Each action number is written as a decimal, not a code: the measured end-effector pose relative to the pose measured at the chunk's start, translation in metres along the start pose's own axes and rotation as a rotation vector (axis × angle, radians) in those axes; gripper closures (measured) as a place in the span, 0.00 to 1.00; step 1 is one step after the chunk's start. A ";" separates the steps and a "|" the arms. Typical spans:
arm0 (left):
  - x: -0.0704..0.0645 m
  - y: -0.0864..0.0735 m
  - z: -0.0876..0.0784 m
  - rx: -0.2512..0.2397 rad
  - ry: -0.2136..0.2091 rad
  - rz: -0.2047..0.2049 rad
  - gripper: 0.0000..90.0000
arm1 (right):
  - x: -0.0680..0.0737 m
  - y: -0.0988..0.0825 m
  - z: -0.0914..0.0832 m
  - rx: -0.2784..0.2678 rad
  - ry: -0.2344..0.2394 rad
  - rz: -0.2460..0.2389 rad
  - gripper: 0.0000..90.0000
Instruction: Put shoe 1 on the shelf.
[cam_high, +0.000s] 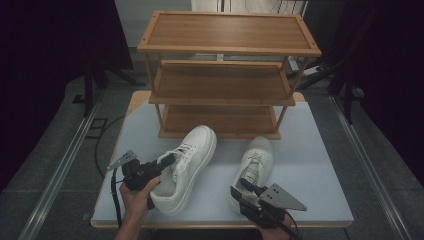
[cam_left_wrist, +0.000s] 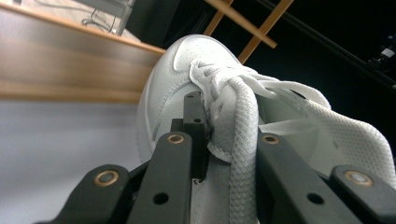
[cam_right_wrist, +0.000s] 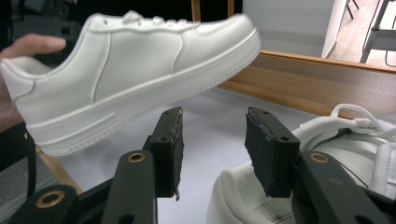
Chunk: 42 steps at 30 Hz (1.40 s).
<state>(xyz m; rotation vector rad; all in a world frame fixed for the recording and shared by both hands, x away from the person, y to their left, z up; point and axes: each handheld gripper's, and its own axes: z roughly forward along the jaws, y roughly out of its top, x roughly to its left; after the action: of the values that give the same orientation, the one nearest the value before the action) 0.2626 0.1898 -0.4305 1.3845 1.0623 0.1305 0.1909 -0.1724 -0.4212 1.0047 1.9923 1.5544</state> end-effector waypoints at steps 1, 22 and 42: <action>0.000 0.000 0.000 0.000 0.000 0.000 0.90 | 0.000 0.000 0.000 -0.001 0.002 0.003 0.62; -0.038 0.066 0.029 -0.089 -0.109 0.024 0.91 | 0.006 0.000 0.001 0.002 0.012 -0.007 0.62; -0.055 0.115 0.067 -0.113 -0.155 0.025 0.91 | 0.004 0.000 -0.001 0.005 0.008 -0.007 0.62</action>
<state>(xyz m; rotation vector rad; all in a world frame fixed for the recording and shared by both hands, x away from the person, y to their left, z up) 0.3330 0.1360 -0.3176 1.2847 0.8957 0.0978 0.1878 -0.1704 -0.4207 0.9943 2.0032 1.5530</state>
